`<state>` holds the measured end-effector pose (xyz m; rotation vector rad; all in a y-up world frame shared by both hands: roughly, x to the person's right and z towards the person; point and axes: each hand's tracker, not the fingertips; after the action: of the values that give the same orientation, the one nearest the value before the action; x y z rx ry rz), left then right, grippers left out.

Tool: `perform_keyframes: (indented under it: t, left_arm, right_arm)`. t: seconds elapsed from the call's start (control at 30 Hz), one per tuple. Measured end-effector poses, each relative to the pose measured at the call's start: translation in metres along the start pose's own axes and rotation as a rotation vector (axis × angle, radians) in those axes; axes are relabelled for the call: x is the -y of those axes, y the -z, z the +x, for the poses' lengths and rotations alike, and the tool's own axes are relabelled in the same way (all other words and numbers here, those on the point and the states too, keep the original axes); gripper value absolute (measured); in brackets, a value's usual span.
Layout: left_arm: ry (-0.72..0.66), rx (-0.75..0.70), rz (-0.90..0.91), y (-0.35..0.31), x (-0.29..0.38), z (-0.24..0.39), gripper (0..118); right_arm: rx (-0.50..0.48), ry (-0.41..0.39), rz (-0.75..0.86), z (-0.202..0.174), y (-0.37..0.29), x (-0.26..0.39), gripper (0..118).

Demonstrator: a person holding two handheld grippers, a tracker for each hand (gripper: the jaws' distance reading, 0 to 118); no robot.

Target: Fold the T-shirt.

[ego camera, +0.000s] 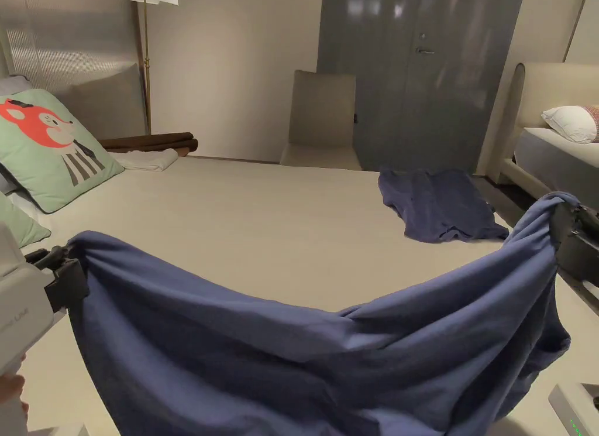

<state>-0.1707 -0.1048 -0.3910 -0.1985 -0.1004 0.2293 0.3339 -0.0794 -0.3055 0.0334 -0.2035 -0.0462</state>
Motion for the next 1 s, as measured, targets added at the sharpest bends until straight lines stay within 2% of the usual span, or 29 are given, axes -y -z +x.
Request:
perform_keyframes:
  t: [0.3, 0.6, 0.7, 0.83, 1.0]
  left_arm:
    - [-0.036, 0.052, 0.061, 0.075, -0.088, 0.017, 0]
    - [-0.100, 0.085, 0.146, 0.177, -0.183, 0.027, 0]
    - [-0.082, 0.095, 0.177, 0.215, -0.210, 0.034, 0]
    - [-0.082, 0.109, 0.215, 0.261, -0.233, 0.047, 0]
    - [-0.099, 0.105, 0.238, 0.312, -0.243, 0.058, 0]
  right_arm:
    - [0.002, 0.045, 0.052, 0.002, 0.056, -0.066, 5]
    - [0.020, 0.039, 0.135, -0.008, 0.156, -0.129, 5]
    - [0.033, 0.038, 0.167, -0.009, 0.193, -0.145, 5]
    - [0.057, 0.067, 0.188, -0.006, 0.244, -0.160, 5]
    - [0.090, 0.062, 0.198, -0.003, 0.288, -0.166, 5]
